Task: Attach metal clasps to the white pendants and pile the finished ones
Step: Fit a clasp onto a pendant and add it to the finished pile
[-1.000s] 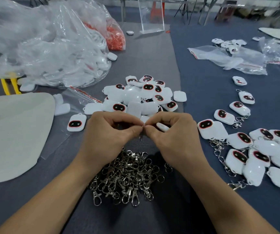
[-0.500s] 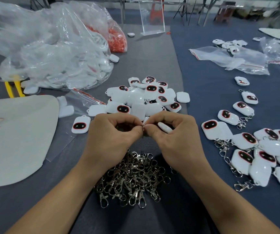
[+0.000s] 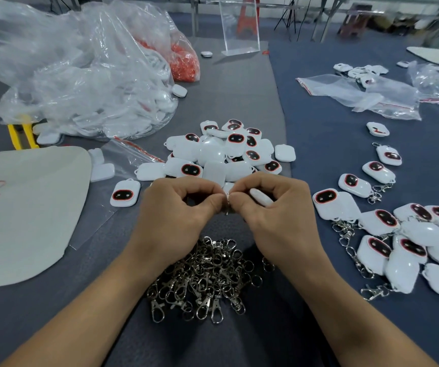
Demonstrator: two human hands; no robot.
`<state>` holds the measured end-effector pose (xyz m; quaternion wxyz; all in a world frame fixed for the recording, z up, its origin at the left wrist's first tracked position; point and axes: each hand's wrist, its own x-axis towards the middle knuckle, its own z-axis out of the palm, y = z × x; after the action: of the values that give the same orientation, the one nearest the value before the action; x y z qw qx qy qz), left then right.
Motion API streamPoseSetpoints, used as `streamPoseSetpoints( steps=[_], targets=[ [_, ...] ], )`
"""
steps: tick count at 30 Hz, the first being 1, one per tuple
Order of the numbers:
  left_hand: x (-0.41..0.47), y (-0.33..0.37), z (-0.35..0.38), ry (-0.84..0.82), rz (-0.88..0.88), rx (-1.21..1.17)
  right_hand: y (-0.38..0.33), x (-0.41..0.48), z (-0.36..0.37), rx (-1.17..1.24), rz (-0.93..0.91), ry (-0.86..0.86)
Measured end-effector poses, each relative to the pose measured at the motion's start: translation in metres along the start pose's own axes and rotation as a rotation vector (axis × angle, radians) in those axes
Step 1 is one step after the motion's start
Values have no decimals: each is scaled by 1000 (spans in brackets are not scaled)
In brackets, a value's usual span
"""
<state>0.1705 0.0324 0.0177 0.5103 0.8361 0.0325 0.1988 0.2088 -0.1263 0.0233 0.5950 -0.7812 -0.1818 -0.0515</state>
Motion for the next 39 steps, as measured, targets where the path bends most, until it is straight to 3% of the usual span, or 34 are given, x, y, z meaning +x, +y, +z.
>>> streamPoseSetpoints(
  steps=[6, 14, 22, 26, 32, 39],
  targets=[
    [-2, 3, 1, 44, 46, 13, -1, -2, -2, -8, -10, -7],
    [0, 4, 6, -13, -117, -299, -3, -3, -4, 3, 18, -3],
    [-7, 11, 8, 104, 117, 13, -2, -6, -10, -226, -159, 8],
    [-7, 12, 10, 118, 71, -44, -2, -4, -10, -159, -153, 15],
    [-3, 7, 7, 14, -110, -260, 0, -2, -10, -102, -99, -17],
    [0, 7, -3, -160, -120, -346, 0, -3, -7, -58, -78, -31]
  ],
)
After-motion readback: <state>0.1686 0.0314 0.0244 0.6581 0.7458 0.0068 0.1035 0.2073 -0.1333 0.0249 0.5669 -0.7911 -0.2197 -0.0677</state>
